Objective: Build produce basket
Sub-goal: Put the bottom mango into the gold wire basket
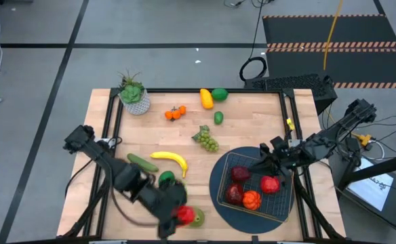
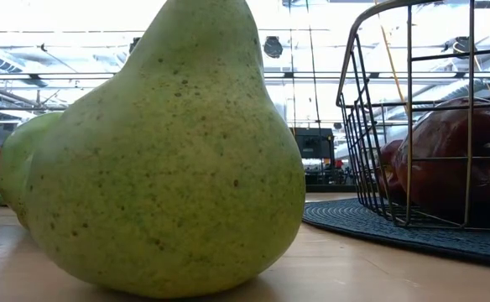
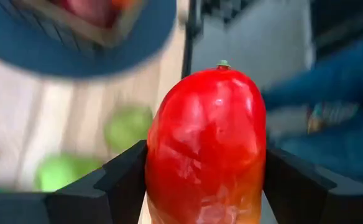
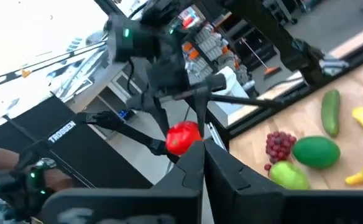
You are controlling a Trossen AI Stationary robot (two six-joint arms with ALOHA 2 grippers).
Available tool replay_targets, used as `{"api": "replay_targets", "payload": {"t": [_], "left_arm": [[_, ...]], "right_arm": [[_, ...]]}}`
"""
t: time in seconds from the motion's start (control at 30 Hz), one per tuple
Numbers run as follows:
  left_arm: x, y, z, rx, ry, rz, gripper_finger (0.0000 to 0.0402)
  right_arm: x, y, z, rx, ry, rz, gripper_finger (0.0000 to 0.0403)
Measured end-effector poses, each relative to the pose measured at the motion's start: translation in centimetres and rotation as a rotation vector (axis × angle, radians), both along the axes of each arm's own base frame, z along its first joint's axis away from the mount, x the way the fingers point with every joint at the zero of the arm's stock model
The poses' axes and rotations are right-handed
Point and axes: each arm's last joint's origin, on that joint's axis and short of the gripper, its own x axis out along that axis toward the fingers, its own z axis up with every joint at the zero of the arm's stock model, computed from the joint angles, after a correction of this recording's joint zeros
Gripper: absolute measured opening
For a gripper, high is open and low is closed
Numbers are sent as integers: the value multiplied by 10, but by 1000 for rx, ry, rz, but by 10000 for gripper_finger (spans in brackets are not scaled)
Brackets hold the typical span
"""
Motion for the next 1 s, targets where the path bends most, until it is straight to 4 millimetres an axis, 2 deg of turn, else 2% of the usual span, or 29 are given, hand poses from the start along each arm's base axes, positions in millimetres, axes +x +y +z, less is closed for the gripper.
{"api": "replay_targets", "payload": {"t": [0.27, 0.5, 0.77, 1.0], "left_arm": [[37, 64, 62, -121, -329, 266, 278], [63, 102, 92, -232, -661, 451, 270], [90, 124, 92, -127, -887, 610, 282], [121, 119, 72, -136, -981, 617, 269]], "right_arm": [[-6, -4, 5, -139, -67, -4, 33], [-5, -4, 5, -216, -86, -5, 82], [-6, -4, 14, -210, -173, -20, 171], [-10, -10, 28, -181, -280, -133, 297]]}}
